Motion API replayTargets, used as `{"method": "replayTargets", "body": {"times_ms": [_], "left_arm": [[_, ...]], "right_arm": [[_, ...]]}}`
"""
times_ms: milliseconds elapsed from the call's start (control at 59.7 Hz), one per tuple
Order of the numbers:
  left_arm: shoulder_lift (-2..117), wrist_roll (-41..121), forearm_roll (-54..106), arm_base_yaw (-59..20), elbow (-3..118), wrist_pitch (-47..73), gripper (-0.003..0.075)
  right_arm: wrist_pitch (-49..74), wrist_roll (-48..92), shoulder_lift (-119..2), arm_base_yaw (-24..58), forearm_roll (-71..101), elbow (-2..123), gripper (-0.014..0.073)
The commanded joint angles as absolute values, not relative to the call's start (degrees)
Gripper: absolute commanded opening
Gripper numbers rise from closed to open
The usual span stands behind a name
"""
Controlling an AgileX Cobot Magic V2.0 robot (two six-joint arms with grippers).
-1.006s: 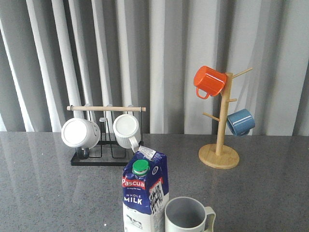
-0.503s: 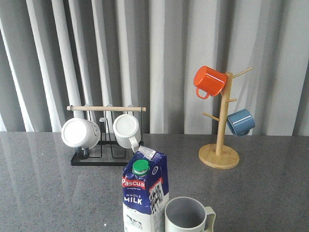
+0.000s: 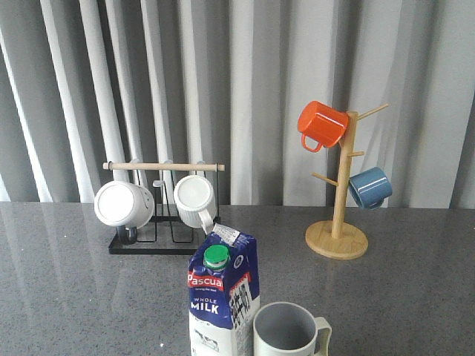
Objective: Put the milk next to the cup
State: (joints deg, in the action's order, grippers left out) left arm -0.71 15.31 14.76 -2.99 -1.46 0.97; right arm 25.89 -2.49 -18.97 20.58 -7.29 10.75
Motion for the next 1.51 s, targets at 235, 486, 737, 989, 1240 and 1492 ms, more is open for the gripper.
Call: {"method": "replayTargets", "body": {"times_ms": [235,486,737,989,1240,1492], "left_arm": [[-1.34,15.17,15.38,-2.87,-0.24,-3.25,-0.0006],[-1.34,15.17,15.38,-2.87,-0.24,-3.25,-0.0006],[-1.34,15.17,15.38,-2.87,-0.24,-3.25,-0.0006],[-1.34,15.17,15.38,-2.87,-0.24,-3.25,-0.0006],[-1.34,15.17,15.38,-2.87,-0.24,-3.25,-0.0006],[-1.34,15.17,15.38,-2.87,-0.24,-3.25,-0.0006]], "right_arm": [[0.86,-2.33,-4.47,6.94,-8.04,-2.11,-0.0006],[1.01,-2.33,0.33,-1.21,-5.87,-2.08,-0.0006],[1.06,-2.33,1.26,-1.38,-4.63,-2.08,-0.0006],[1.01,-1.83,1.26,-1.44,-5.12,-2.08,-0.0006],[1.01,-1.55,1.26,-1.44,-5.89,-2.08,-0.0006],[1.01,-1.54,1.26,-1.44,-5.89,-2.03,-0.0006]]}}
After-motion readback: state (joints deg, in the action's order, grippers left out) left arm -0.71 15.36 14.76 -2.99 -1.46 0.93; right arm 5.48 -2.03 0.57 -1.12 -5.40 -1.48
